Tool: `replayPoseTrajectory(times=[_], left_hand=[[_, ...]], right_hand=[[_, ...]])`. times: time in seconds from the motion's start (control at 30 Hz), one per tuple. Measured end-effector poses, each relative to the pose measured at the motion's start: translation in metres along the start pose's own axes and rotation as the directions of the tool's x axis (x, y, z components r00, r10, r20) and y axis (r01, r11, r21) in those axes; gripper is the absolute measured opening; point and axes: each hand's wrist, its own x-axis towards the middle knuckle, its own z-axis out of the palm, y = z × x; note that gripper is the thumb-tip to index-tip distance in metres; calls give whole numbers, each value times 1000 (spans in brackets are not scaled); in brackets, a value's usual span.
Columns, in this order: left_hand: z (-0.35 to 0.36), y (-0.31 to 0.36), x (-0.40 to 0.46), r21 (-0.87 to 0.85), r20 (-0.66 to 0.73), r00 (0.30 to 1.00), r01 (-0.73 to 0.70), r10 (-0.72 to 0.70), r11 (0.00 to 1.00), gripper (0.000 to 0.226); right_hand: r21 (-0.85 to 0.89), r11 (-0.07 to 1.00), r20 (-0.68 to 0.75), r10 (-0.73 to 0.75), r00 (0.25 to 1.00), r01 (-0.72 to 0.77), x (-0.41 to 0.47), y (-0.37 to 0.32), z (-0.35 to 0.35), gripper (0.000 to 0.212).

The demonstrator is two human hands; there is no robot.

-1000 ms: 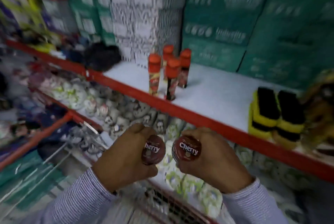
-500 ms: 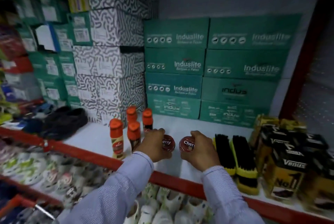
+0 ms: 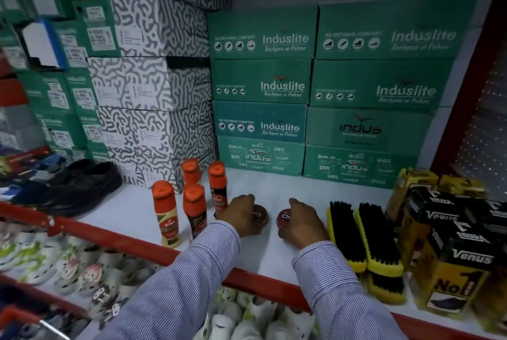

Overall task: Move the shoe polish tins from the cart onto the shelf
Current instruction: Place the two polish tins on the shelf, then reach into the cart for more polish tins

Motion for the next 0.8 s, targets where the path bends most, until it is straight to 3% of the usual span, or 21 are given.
replayPoseTrajectory(times=[0.2,0.3,0.4,0.57,0.7,0.8], left_hand=[[-18,9,-68,12,-119,984,-135,135,991,75],[-4,2,-125,20,-276,932,-239,235,971,77],[30,-21,-180,125,-397,864,-282,309,951,69],[123,-78,-261,167,-339,906,-207,253,964,65],[202,-116,-315,105,-169,982,-72,89,992,74],[272,-141,-344,83,1,999,40,-41,996,83]], right_hand=[[16,978,-160,-203,966,208,-56,2,-13,81],[47,932,-282,-333,900,360,-108,5,-3,77],[7,897,-297,-419,858,441,-160,14,26,77],[0,889,-148,-453,879,458,-239,41,105,80],[-7,896,79,-442,894,443,-292,71,181,79],[-53,919,273,-362,891,390,-318,105,249,82]])
